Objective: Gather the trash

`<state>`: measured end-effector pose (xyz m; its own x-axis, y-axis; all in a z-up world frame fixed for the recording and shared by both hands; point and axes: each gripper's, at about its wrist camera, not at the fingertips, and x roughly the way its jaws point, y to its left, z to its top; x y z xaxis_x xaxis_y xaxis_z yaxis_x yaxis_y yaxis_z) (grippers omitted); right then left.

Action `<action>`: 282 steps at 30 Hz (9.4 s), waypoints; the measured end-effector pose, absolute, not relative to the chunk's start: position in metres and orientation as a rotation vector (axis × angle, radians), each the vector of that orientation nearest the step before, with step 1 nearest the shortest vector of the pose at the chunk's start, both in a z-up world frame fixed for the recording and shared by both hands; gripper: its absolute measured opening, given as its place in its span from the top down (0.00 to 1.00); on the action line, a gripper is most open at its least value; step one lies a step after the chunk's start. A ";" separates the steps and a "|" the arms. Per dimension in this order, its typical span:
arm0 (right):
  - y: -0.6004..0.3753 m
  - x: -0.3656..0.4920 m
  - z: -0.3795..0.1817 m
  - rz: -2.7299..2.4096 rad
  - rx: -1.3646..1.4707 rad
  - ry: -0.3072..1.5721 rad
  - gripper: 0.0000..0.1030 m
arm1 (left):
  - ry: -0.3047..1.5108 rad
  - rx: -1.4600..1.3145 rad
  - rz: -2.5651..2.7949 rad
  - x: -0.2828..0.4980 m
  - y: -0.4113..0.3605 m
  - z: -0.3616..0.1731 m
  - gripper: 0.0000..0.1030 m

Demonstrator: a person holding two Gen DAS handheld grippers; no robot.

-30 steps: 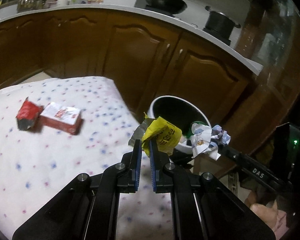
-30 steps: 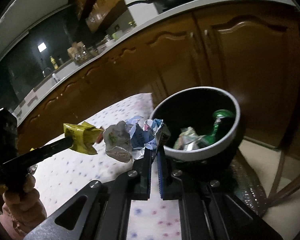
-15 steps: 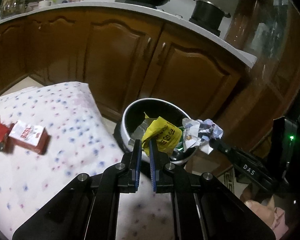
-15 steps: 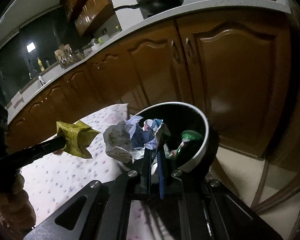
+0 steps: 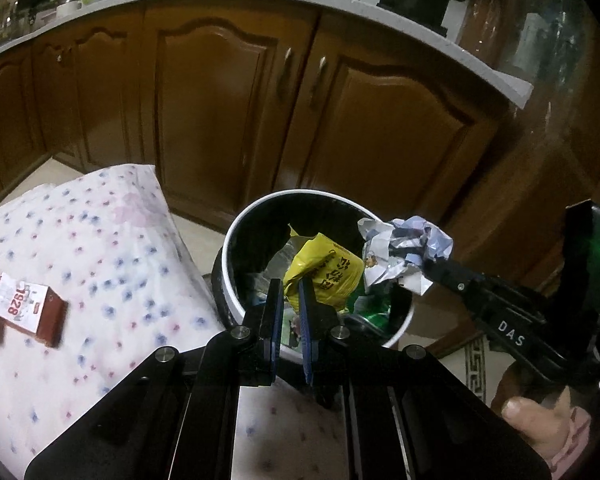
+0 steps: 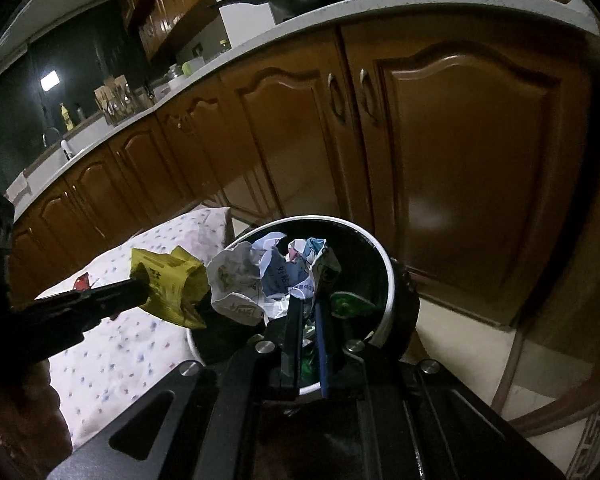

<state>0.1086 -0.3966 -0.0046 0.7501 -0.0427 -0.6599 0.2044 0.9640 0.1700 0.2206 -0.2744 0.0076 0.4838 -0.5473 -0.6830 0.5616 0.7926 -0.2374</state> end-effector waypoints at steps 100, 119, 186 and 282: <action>-0.118 0.265 -0.067 0.500 -0.223 0.943 0.09 | 0.933 -0.143 -0.131 0.311 0.029 -0.065 0.53; -0.154 0.224 -0.059 0.393 -0.014 0.911 0.42 | 0.848 -0.202 -0.231 0.254 0.022 -0.041 0.99; -0.393 0.074 0.003 -0.032 0.307 0.679 0.45 | 0.776 -0.003 -0.652 0.178 -0.233 0.025 1.00; -0.242 -0.083 0.046 -0.148 0.077 0.271 0.00 | 0.259 -0.005 -0.261 -0.013 -0.084 0.053 0.00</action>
